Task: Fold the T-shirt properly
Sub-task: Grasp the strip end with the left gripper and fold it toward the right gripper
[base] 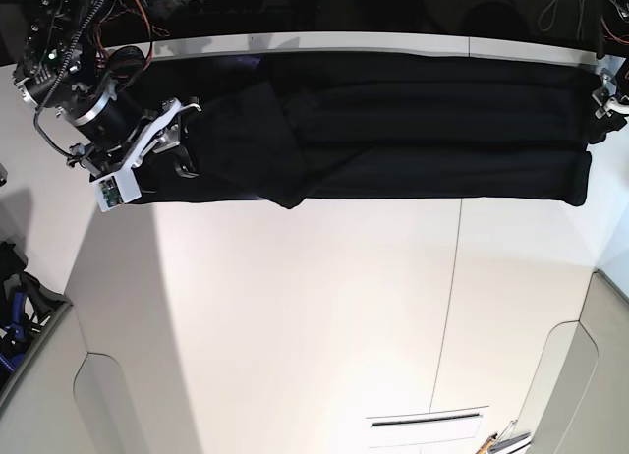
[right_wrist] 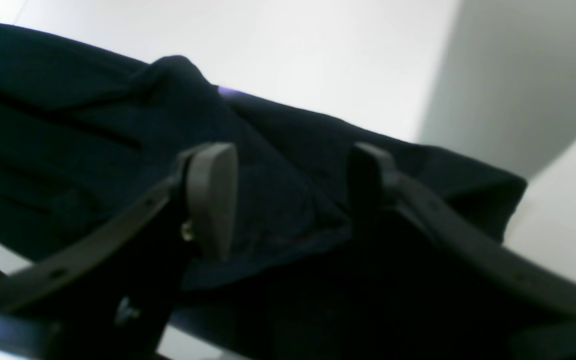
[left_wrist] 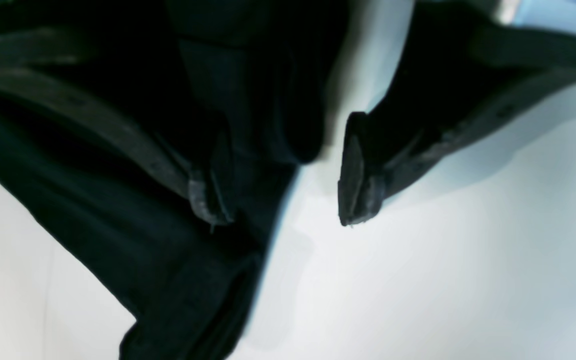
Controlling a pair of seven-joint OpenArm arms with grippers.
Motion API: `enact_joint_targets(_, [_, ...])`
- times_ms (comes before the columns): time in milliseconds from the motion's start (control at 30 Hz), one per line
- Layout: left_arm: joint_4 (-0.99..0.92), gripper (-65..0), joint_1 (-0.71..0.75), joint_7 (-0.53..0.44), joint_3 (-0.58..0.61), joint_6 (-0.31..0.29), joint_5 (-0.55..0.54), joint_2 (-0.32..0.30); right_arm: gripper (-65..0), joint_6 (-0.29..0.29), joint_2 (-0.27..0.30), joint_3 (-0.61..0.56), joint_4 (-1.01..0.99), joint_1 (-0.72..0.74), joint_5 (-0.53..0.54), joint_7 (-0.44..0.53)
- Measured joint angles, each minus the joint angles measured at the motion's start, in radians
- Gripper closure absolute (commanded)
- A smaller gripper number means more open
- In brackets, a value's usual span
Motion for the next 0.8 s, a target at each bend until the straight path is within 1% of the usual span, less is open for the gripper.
enact_joint_targets(100, [0.000,-35.8,0.000,-0.024,0.041,0.000,0.001,-0.001,-34.7,0.000,0.000,0.000,0.000,0.000,0.029,0.000])
enact_joint_targets(200, [0.000,-35.8,0.000,-0.076,0.096,0.000,0.025,-0.003,-34.7,0.000,0.000,0.000,0.000,0.000,0.033,0.000])
enact_joint_targets(300, [0.001,-35.7,-0.003,-0.084,0.139,0.000,0.016,-0.002,-34.7,0.000,0.000,0.000,0.000,0.000,0.032,0.000])
enact_joint_targets(400, [0.003,-34.7,-0.006,-0.101,0.146,-0.005,0.013,0.012,-34.7,0.000,0.000,0.000,0.000,0.000,0.032,0.000])
enact_joint_targets(433, [0.003,-30.6,-0.005,-0.107,0.145,-0.005,0.013,0.018,-34.7,0.000,0.000,0.000,0.000,0.000,0.032,0.000])
enact_joint_targets(467, [0.003,-23.8,-0.005,-0.109,0.146,-0.005,0.013,0.022,-34.7,0.000,0.000,0.000,0.000,0.000,0.032,0.000])
enact_joint_targets(567, [0.002,0.0,-0.005,-0.094,0.147,-0.004,0.011,0.025,-34.7,0.000,0.000,0.000,0.000,0.000,0.032,0.000])
enact_joint_targets(733, [0.009,0.0,-0.002,-0.094,0.147,-0.003,-0.026,0.027,-34.7,0.000,0.000,0.000,0.000,0.000,0.032,0.000])
enact_joint_targets(800, [0.039,0.0,-0.003,-0.080,0.148,0.000,-0.024,0.030,-34.7,0.000,0.000,0.000,0.000,0.000,0.011,0.000])
